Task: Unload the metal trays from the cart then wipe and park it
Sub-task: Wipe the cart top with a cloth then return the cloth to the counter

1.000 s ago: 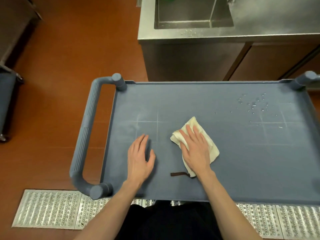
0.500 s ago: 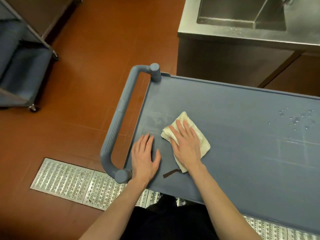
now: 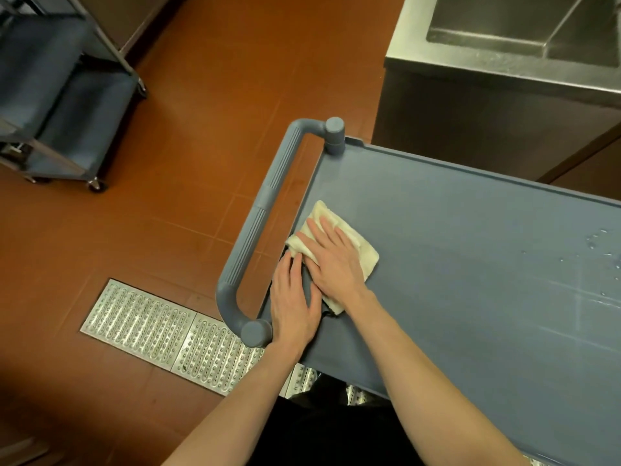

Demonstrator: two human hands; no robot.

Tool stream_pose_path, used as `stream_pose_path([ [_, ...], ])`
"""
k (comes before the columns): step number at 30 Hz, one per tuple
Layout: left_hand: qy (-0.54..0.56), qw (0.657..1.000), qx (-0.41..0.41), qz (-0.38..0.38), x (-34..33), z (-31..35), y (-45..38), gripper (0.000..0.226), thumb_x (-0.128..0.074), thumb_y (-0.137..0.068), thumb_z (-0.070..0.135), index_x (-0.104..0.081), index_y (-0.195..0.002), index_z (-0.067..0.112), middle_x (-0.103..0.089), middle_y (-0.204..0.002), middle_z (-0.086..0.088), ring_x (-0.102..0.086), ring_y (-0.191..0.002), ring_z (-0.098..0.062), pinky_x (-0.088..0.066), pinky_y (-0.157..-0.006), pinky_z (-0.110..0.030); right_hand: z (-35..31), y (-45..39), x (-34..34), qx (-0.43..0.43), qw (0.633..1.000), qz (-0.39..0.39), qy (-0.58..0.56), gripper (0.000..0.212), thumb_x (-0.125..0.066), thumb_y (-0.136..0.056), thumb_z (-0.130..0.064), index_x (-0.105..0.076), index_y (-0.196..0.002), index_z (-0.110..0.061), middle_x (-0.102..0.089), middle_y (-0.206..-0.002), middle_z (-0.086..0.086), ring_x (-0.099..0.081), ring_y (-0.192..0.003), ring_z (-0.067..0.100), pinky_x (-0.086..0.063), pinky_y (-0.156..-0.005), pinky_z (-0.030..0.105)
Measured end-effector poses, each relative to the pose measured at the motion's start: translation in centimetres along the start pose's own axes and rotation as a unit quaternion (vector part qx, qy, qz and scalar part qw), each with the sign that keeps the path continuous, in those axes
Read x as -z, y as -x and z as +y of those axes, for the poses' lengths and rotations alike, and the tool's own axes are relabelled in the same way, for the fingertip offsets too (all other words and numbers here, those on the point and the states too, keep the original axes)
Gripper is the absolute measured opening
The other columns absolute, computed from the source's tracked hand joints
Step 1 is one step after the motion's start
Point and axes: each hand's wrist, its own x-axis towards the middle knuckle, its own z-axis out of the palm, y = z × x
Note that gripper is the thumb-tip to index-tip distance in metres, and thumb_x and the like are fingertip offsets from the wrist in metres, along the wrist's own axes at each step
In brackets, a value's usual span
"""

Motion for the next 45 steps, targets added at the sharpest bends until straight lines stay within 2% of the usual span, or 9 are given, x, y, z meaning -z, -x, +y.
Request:
stream_pose_path([
  [3,-0.008,1.000,-0.015,0.006,-0.1,-0.1,0.1,0.062,-0.066,-0.101,0.015,-0.043,-0.158,0.002,-0.039,-0.166,-0.015,-0.039,-0.153,-0.033,-0.034,-0.124,-0.046,0.2,0.3,0.1,-0.002,1.000,-0.009,-0.011,0.050,-0.049,-0.109,-0.028,-0.048,-0.159,-0.026,-0.035,-0.171,0.001,-0.023,-0.162,0.025,-0.015,-0.131,0.041],
  [7,-0.033,0.998,-0.058,0.012,-0.4,0.2,0.0,0.059,-0.062,-0.102,0.022,-0.046,-0.156,0.005,-0.042,-0.164,-0.012,-0.043,-0.150,-0.029,-0.036,-0.122,-0.041,0.7,1.8,0.6,-0.047,0.998,-0.002,-0.052,0.048,-0.051,-0.110,-0.025,-0.048,-0.158,-0.024,-0.033,-0.171,0.001,-0.021,-0.162,0.024,-0.014,-0.132,0.042],
  [15,-0.030,0.992,-0.119,-0.032,-2.7,3.1,0.0,0.050,-0.056,-0.103,0.028,-0.053,-0.149,0.010,-0.046,-0.159,-0.010,-0.045,-0.147,-0.030,-0.036,-0.121,-0.047,4.0,6.4,2.0,-0.165,0.985,0.021,-0.039,0.051,-0.048,-0.110,-0.030,-0.042,-0.161,-0.029,-0.025,-0.175,-0.003,-0.014,-0.164,0.023,-0.010,-0.130,0.038],
  [20,-0.021,0.989,-0.132,-0.064,-4.8,6.3,1.2,0.049,-0.058,-0.103,0.026,-0.055,-0.147,0.006,-0.048,-0.159,-0.013,-0.045,-0.147,-0.033,-0.035,-0.123,-0.048,7.4,11.2,3.9,-0.236,0.970,0.052,-0.025,0.053,-0.047,-0.108,-0.017,-0.042,-0.161,-0.024,-0.025,-0.174,-0.002,-0.014,-0.164,0.025,-0.010,-0.131,0.040],
  [24,-0.021,0.985,-0.143,-0.096,-7.0,9.4,2.2,0.045,-0.068,-0.101,0.017,-0.060,-0.142,0.001,-0.052,-0.156,-0.016,-0.047,-0.145,-0.036,-0.036,-0.123,-0.050,10.9,14.8,5.6,-0.274,0.959,0.066,-0.015,0.051,-0.043,-0.111,-0.013,-0.042,-0.161,-0.023,-0.025,-0.175,0.000,-0.013,-0.164,0.027,-0.012,-0.131,0.041],
  [35,-0.045,0.966,-0.189,-0.169,-13.6,17.3,5.5,0.044,-0.069,-0.099,0.018,-0.063,-0.140,0.002,-0.053,-0.155,-0.017,-0.048,-0.145,-0.038,-0.038,-0.120,-0.056,18.5,23.5,10.2,-0.351,0.933,0.084,0.000,0.050,-0.044,-0.113,-0.016,-0.040,-0.162,-0.023,-0.026,-0.174,0.000,-0.013,-0.164,0.029,-0.019,-0.129,0.042],
  [38,-0.065,0.962,-0.197,-0.175,-15.2,19.2,6.2,0.044,-0.068,-0.100,0.020,-0.064,-0.141,0.005,-0.054,-0.155,-0.015,-0.048,-0.146,-0.036,-0.033,-0.122,-0.058,20.4,25.8,11.4,-0.369,0.925,0.087,0.003,0.050,-0.042,-0.113,-0.016,-0.039,-0.162,-0.024,-0.025,-0.174,0.000,-0.013,-0.164,0.029,-0.017,-0.129,0.041],
  [42,-0.094,0.962,-0.182,-0.181,-17.0,21.7,6.5,0.045,-0.063,-0.102,0.026,-0.062,-0.145,0.011,-0.052,-0.158,-0.010,-0.042,-0.151,-0.031,-0.021,-0.127,-0.059,22.6,28.1,13.0,-0.387,0.917,0.092,0.018,0.051,-0.044,-0.111,-0.013,-0.042,-0.161,-0.022,-0.030,-0.173,0.000,-0.017,-0.163,0.031,-0.024,-0.125,0.043],
  [45,-0.096,0.959,-0.193,-0.187,-17.9,23.0,6.6,0.045,-0.062,-0.103,0.025,-0.062,-0.146,0.010,-0.051,-0.159,-0.011,-0.042,-0.152,-0.031,-0.020,-0.128,-0.056,24.3,29.6,14.1,-0.408,0.908,0.087,0.025,0.051,-0.042,-0.110,-0.014,-0.043,-0.160,-0.024,-0.033,-0.171,-0.001,-0.018,-0.162,0.030,-0.028,-0.123,0.044],
])
